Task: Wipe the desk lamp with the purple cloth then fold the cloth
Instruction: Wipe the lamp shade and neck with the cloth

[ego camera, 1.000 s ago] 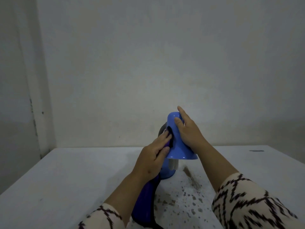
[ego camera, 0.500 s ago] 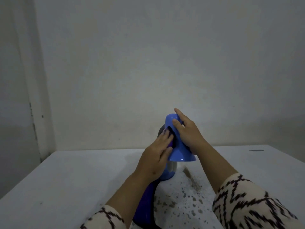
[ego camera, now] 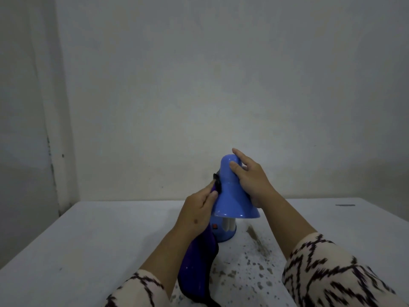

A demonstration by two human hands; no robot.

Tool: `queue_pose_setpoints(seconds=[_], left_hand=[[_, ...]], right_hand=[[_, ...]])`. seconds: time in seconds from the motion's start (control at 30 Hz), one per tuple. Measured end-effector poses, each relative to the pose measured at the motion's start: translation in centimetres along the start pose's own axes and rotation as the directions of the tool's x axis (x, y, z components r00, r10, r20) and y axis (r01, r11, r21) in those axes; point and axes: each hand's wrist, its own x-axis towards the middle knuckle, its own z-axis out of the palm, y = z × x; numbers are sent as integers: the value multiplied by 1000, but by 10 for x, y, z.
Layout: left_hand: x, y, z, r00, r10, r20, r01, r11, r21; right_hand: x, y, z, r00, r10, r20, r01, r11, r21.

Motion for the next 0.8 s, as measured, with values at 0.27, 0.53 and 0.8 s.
queue_pose_setpoints(seconds=[0.27, 0.53, 0.8], left_hand=[[-27, -3, 13, 965, 259, 34, -261, 948, 183], [-11, -6, 2, 983, -126, -134, 123, 992, -34], [-44, -7, 18, 956, 289, -46, -271, 934, 234]], right_hand=[[-4, 1, 3, 1000, 1, -9, -1, 1000, 10], [-5, -1, 6, 1000, -2, -25, 2, 1000, 8], [-3, 1, 5, 1000, -5, -29, 5, 1000, -3]])
